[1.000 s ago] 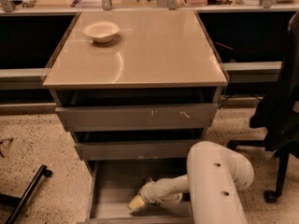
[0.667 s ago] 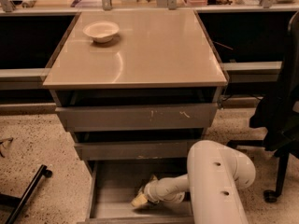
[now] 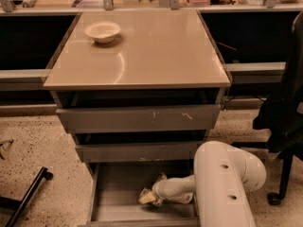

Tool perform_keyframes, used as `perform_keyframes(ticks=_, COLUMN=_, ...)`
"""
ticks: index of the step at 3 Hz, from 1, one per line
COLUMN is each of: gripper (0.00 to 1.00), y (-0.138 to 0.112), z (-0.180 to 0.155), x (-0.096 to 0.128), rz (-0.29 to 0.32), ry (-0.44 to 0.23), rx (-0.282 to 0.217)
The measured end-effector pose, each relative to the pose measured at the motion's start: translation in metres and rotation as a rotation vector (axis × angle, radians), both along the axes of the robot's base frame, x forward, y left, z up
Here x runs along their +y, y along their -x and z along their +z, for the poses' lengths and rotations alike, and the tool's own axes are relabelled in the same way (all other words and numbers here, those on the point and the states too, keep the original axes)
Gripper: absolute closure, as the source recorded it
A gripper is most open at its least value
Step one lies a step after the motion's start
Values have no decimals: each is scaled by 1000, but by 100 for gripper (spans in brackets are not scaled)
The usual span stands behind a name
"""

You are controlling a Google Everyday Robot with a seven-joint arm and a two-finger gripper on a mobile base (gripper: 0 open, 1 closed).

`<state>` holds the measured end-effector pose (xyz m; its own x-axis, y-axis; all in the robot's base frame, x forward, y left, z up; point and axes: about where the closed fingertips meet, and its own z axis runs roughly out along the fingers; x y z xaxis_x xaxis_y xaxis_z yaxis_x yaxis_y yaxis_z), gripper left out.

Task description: Pick 7up can from bottom drawer and place on counter

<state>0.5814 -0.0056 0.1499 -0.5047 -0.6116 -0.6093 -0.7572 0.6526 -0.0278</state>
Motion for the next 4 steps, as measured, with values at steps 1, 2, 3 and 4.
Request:
perform_keyframes(ticks=1, gripper=0, y=6, z=-6, x=-9, rz=-1, ry=1, rx=33)
perform_keyframes(ticks=2, gripper=0, y=15, z=-12, x=-17, rz=-1, ry=2, rx=70)
perform_keyframes(ticks=3, gripper=0, y=22, z=-19, x=-19, rz=0, ry=-3, rx=96)
perform_keyframes(ticks=4, gripper=0, y=29, z=-33, x=-18, rz=9, ry=-1, rx=130)
